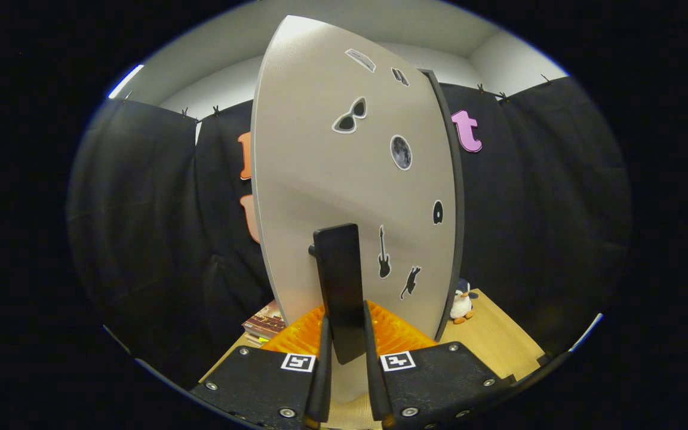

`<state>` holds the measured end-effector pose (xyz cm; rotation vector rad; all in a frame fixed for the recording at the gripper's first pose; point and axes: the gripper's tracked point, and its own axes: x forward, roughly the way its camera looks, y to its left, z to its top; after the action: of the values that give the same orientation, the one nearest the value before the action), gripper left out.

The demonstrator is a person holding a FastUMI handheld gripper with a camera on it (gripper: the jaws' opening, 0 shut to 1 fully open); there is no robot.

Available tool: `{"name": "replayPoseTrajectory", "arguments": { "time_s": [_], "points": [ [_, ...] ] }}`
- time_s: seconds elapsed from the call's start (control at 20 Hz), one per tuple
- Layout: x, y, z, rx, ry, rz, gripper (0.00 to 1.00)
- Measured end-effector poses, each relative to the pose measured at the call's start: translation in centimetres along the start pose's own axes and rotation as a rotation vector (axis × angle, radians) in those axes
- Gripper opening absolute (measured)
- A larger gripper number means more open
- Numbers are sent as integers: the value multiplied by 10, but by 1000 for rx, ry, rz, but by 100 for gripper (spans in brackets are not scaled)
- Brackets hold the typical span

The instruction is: Open the shoe cabinet door, grab the shoes and put them into the shoe cabinet, then close the shoe cabinet door.

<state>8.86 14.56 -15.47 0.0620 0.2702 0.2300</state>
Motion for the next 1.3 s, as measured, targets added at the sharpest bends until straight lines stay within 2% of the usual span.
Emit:
{"name": "replayPoseTrajectory", "arguments": {
  "time_s": [0.25, 0.6, 0.75, 0.85, 1.3],
  "points": [
    [-25, -43, -2, 6, -3, -97, 22],
    [-51, -115, 1, 7, -24, -298, 9],
    [-58, -150, 12, -2, -62, -374, 6],
    [-63, -160, 8, 44, -57, -346, 3],
    [-61, -163, 6, 55, -56, -255, 6]
  ]
}}
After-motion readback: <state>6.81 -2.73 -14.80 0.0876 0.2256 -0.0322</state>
